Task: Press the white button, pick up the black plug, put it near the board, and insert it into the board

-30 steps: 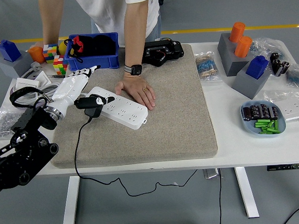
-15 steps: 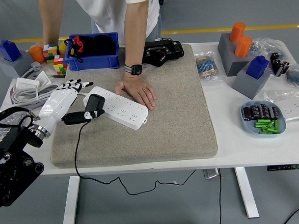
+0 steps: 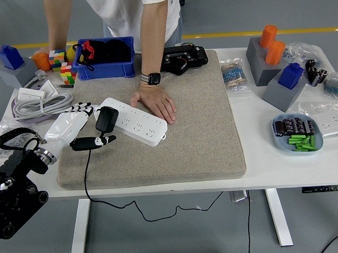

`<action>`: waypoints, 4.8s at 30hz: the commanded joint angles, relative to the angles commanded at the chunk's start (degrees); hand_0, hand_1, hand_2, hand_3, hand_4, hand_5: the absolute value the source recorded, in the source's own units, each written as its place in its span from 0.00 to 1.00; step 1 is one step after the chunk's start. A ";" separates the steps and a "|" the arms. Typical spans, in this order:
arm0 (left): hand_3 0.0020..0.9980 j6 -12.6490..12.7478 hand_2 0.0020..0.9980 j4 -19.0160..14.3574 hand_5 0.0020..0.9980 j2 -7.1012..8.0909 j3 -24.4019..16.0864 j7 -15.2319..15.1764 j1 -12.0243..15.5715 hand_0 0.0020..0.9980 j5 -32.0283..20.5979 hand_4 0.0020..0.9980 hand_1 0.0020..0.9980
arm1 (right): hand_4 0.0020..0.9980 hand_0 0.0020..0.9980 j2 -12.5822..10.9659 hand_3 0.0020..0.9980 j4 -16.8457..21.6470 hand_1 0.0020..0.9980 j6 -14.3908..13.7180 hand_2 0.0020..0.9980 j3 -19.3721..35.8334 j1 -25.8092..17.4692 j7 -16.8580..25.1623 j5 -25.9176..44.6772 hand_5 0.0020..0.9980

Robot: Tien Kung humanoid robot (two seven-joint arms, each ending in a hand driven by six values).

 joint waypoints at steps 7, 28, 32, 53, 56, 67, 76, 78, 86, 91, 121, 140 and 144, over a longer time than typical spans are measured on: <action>0.84 -0.28 0.89 0.68 0.76 -0.43 1.20 0.53 -0.66 0.97 0.23 0.90 0.97 | 0.63 0.70 -0.03 0.60 0.09 0.62 -0.04 0.62 -0.42 0.06 0.06 0.10 0.35; 0.83 -2.34 0.89 5.20 0.77 -2.94 7.12 3.28 -6.16 0.97 1.43 0.89 0.97 | 0.63 0.70 0.04 0.60 0.06 0.61 -0.09 0.62 -0.26 -0.15 0.17 0.15 0.35; 0.82 -2.80 0.88 6.51 0.77 -3.54 8.90 3.71 -7.68 0.97 0.99 0.89 0.97 | 0.63 0.70 0.10 0.60 0.02 0.61 -0.10 0.62 -0.19 -0.21 0.19 0.18 0.35; 0.88 2.73 0.91 -1.23 0.77 -2.89 -1.00 -1.12 -5.16 0.97 -2.15 0.88 0.97 | 0.63 0.70 0.32 0.60 0.13 0.61 -0.12 0.62 0.19 -0.18 0.26 0.11 0.35; 0.87 2.95 0.90 -2.13 0.77 -3.50 -4.21 -1.16 -3.60 0.97 -1.84 0.88 0.97 | 0.63 0.70 0.39 0.60 0.06 0.61 -0.10 0.62 0.22 -0.17 0.24 0.08 0.35; 0.86 2.58 0.90 -3.67 0.76 -6.47 -15.20 -0.16 1.74 0.97 -0.56 0.87 0.97 | 0.63 0.70 0.37 0.60 0.03 0.61 -0.09 0.62 0.87 -0.10 0.17 -0.13 0.35; 0.85 2.63 0.90 -5.21 0.75 -8.59 -22.40 -0.06 4.21 0.98 -0.05 0.87 0.97 | 0.63 0.70 0.31 0.60 0.07 0.61 -0.04 0.62 1.50 0.26 0.05 -0.34 0.35; 0.85 2.64 0.90 -5.48 0.75 -8.96 -24.23 0.00 4.61 0.98 0.21 0.87 0.97 | 0.63 0.70 0.29 0.60 0.11 0.61 -0.03 0.62 1.67 0.32 0.03 -0.39 0.35; 0.84 2.13 0.90 -6.25 0.74 -9.36 -28.25 0.48 5.21 0.98 0.80 0.86 0.97 | 0.63 0.70 0.30 0.60 -0.01 0.61 0.20 0.63 2.11 0.21 -0.42 -0.67 0.35; 0.83 1.29 0.90 -6.23 0.73 -9.54 -30.32 0.80 5.58 0.98 -0.39 0.86 0.96 | 0.63 0.70 0.23 0.60 0.02 0.62 0.21 0.63 2.49 0.36 -0.68 -0.88 0.35; 0.82 0.59 0.89 -7.43 0.69 -8.94 -34.56 0.66 7.68 0.98 -4.35 0.83 0.95 | 0.64 0.71 0.30 0.61 -0.45 0.62 -0.31 0.64 0.18 2.72 -0.98 -0.31 0.36; 0.80 -0.01 0.89 -9.12 0.68 -9.02 -35.42 1.55 9.94 0.98 -3.76 0.82 0.94 | 0.65 0.71 0.57 0.61 -0.58 0.63 0.06 0.64 0.35 1.25 -1.32 -0.47 0.36; 0.80 -0.16 0.89 -9.46 0.68 -8.96 -35.41 1.65 10.07 0.98 -3.74 0.82 0.94 | 0.65 0.71 0.63 0.61 -0.58 0.63 -0.12 0.64 0.62 1.12 -1.20 -0.53 0.36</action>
